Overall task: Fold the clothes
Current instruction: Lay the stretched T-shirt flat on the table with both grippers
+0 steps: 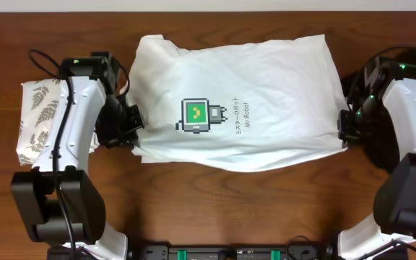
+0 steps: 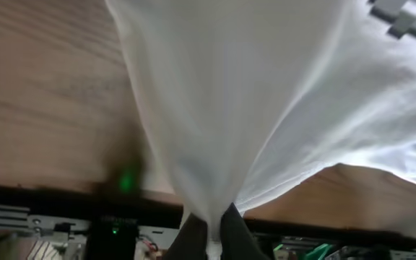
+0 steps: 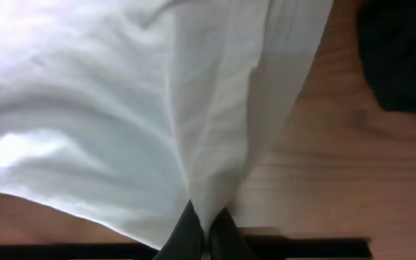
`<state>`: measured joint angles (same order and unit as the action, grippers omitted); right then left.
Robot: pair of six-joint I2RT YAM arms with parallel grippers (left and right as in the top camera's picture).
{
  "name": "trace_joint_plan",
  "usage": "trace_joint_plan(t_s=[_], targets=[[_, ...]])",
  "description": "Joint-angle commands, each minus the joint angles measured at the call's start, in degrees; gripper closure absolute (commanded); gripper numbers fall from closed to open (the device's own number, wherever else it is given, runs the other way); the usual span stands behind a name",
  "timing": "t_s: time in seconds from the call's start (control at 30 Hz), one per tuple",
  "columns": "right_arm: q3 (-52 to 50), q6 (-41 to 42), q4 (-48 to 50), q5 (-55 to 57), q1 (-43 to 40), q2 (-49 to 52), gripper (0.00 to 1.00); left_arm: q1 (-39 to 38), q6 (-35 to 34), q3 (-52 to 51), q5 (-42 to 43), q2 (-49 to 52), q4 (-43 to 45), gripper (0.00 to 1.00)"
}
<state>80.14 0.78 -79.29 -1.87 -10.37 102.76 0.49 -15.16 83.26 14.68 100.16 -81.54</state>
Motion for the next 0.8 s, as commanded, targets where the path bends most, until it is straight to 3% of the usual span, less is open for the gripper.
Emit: trace_joint_plan(t_s=[0.0,0.53,0.77], targets=[[-0.5,0.0,-0.2,0.6,0.7,0.4,0.99,0.1,0.6,-1.3,-0.2,0.3,-0.6,0.94],[-0.5,0.0,-3.8,0.6,0.7,0.4,0.99,0.1,2.7,-2.2,-2.4,0.3,-8.4,0.94],[-0.5,0.5,-0.7,0.5,0.7,0.4,0.99,0.1,2.7,-2.2,-2.5,0.3,-4.2,0.94]])
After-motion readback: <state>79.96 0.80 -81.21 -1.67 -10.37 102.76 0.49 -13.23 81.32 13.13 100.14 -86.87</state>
